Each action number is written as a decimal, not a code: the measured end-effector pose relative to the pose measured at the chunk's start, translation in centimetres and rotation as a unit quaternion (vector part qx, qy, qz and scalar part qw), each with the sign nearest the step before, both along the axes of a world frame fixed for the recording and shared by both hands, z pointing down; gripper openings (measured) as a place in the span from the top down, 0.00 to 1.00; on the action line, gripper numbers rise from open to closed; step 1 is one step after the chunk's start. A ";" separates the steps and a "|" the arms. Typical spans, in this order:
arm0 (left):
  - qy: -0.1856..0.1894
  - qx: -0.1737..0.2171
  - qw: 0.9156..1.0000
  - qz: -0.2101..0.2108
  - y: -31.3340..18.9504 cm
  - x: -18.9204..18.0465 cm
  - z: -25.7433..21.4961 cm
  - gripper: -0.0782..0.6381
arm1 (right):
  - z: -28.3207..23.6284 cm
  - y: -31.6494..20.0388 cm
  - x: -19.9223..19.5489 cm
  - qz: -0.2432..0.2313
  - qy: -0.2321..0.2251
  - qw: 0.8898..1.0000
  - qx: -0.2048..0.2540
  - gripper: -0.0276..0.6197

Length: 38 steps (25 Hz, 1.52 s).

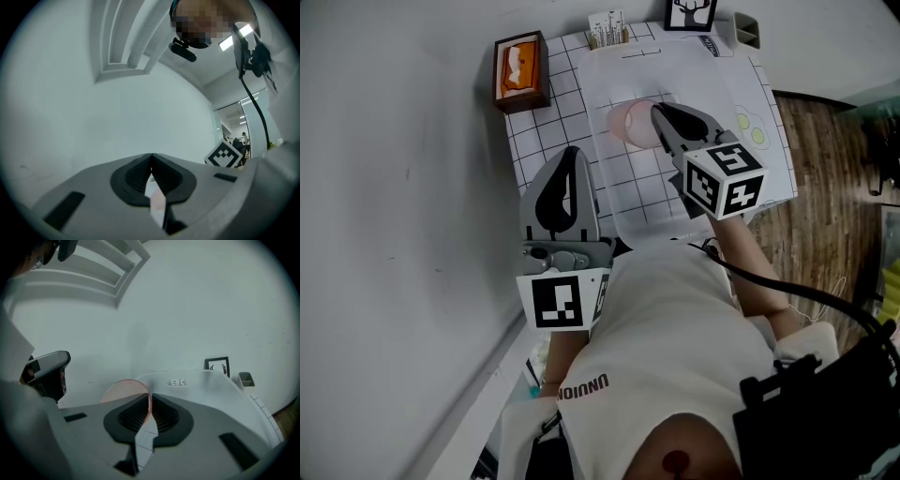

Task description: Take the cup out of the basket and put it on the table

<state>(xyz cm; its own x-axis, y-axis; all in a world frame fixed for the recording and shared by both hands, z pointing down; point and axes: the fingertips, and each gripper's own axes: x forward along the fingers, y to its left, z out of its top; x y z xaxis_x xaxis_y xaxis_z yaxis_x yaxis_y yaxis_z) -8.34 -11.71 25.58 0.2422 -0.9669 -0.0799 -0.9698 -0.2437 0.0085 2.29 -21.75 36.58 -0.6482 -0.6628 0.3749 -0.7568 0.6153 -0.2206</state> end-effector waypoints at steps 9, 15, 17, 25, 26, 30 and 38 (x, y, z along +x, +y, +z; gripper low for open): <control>0.000 0.002 1.000 -0.003 0.1 0.0 -0.1 0.87 | -1.0 -0.1 0.2 0.010 -0.027 0.999 0.016 0.90; 0.001 0.001 1.000 -0.003 0.1 0.1 0.0 0.87 | -1.8 -0.1 0.7 0.019 -0.046 0.998 0.031 0.90; 0.002 0.001 1.000 -0.005 0.1 0.0 0.0 0.87 | -2.0 -0.2 0.7 0.020 -0.051 0.998 0.036 0.90; 0.006 0.002 1.000 -0.006 0.0 -0.2 0.0 0.87 | -3.4 -0.3 0.7 0.026 -0.070 0.995 0.060 0.90; 0.006 0.002 1.000 -0.007 0.1 -0.2 0.1 0.87 | -3.6 -0.2 0.7 0.026 -0.073 0.995 0.063 0.90; 0.007 0.003 1.000 -0.008 0.1 -0.3 0.0 0.87 | -4.1 -0.2 0.7 0.027 -0.081 0.994 0.069 0.90; 0.006 0.003 1.000 -0.008 0.0 -0.2 0.1 0.87 | -4.7 -0.3 0.9 0.031 -0.091 0.992 0.080 0.90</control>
